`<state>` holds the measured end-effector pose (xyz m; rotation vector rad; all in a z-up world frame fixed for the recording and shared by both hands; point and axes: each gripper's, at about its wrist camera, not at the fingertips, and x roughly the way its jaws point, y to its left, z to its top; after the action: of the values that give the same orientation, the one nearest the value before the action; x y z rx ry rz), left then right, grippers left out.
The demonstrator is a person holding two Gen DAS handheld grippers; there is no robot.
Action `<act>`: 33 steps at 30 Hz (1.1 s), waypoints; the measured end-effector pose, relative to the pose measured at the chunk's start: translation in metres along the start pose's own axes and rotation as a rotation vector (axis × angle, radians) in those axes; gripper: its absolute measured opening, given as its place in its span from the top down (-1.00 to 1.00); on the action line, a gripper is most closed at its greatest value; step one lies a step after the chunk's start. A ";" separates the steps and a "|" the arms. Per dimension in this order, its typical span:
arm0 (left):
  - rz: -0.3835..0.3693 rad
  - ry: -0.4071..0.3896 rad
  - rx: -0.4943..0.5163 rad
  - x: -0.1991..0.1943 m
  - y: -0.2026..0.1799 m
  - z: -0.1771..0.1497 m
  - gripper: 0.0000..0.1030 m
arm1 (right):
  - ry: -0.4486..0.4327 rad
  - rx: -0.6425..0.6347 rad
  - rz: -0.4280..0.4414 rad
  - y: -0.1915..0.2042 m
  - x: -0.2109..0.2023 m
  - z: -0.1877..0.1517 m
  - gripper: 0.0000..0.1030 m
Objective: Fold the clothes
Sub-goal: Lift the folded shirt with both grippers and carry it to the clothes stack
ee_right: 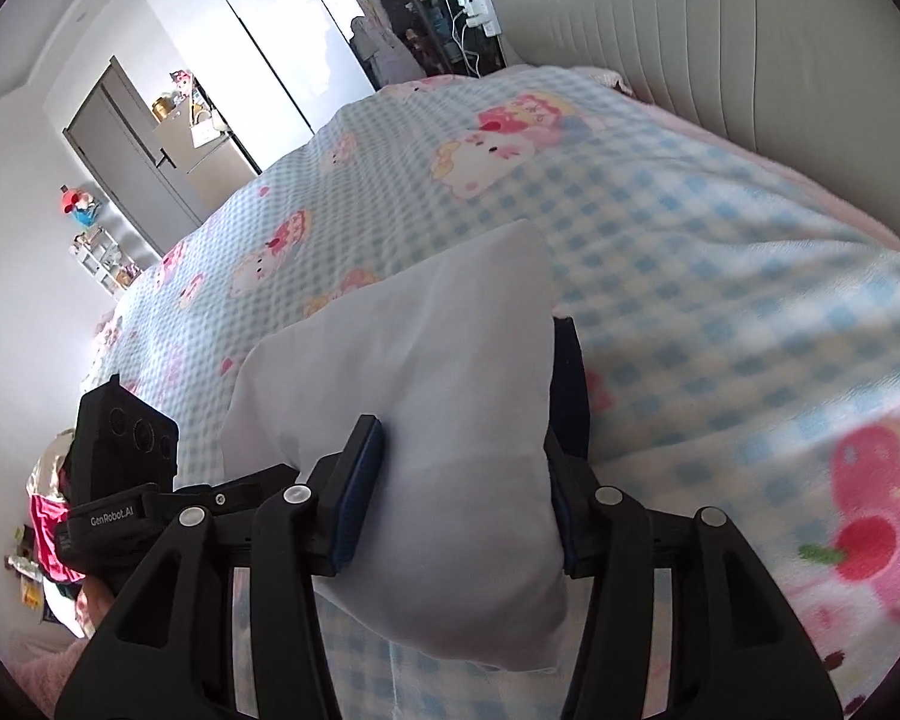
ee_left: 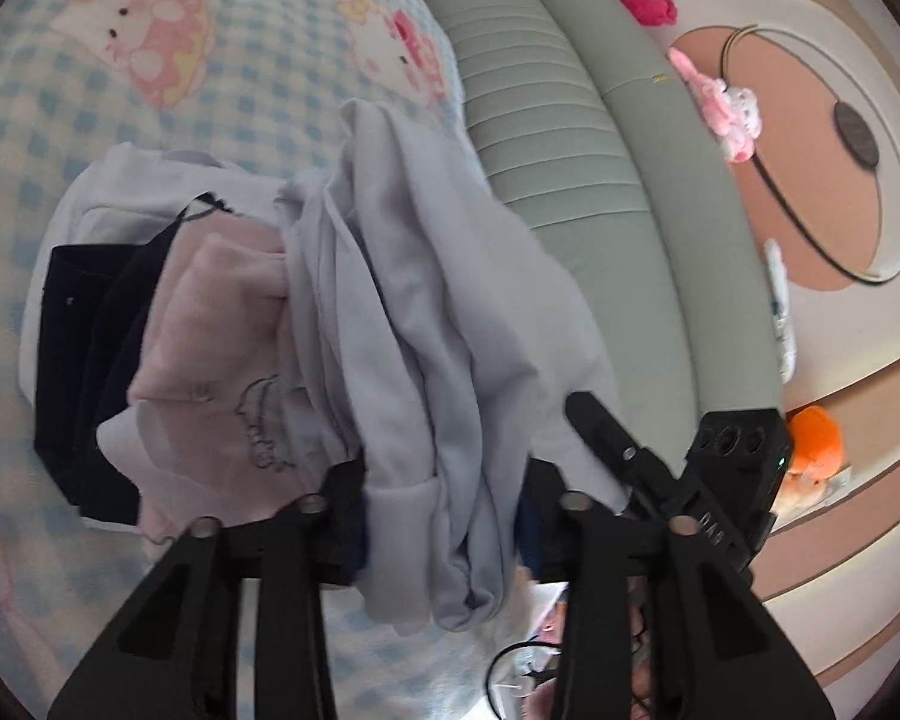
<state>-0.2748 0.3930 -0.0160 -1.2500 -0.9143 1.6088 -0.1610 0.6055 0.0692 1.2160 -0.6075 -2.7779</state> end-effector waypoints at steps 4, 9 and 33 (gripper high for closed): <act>-0.052 -0.025 -0.010 -0.011 -0.013 0.010 0.48 | -0.028 -0.019 0.045 0.015 -0.015 0.007 0.17; -0.069 -0.089 0.054 -0.052 -0.041 0.018 0.48 | -0.042 0.002 0.153 0.038 -0.022 0.017 0.19; 0.182 -0.031 0.155 -0.023 0.003 0.036 0.48 | -0.004 -0.159 -0.050 0.083 0.011 0.003 0.03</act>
<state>-0.3082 0.3695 -0.0029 -1.2307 -0.6961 1.8100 -0.1805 0.5277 0.0943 1.2095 -0.3528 -2.8064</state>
